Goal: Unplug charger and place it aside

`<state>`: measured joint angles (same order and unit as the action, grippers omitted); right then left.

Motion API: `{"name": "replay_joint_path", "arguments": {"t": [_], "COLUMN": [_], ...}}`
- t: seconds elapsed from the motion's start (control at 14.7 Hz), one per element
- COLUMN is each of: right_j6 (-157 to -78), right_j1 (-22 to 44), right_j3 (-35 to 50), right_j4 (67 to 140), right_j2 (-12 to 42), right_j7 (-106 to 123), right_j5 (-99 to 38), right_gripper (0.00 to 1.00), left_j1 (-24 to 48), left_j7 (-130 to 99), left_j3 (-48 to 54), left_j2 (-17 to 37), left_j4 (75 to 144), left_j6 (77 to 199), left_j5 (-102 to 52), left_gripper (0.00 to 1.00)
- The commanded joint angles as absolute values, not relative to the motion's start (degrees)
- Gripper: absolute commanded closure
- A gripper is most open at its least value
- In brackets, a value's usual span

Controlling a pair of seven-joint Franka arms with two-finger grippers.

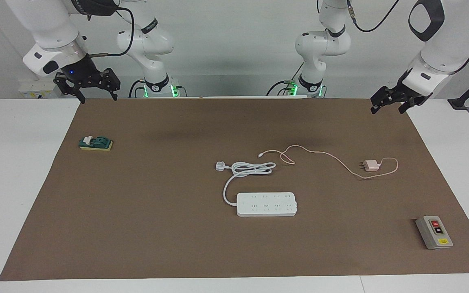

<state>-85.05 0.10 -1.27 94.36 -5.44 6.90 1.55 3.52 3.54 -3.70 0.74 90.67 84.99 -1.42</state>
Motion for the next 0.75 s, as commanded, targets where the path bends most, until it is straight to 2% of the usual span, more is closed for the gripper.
{"name": "replay_joint_path", "arguments": {"t": [0.0, 0.68], "right_j6": [-86.0, -86.0], "right_j1": [0.6, 0.3], "right_j3": [-0.6, -0.6], "right_j4": [95.0, 95.0], "right_j2": [-6.3, -6.4], "right_j7": [5.7, 5.6], "right_j5": [4.0, 3.2], "right_gripper": [0.00, 0.00], "left_j1": [3.6, 3.6], "left_j7": [4.2, 4.1], "left_j3": [-2.9, -2.8], "left_j2": [0.0, -0.1], "left_j4": [91.1, 91.4], "left_j6": [86.0, 86.9], "left_j5": [-0.4, -0.4], "left_gripper": [0.00, 0.00]}}
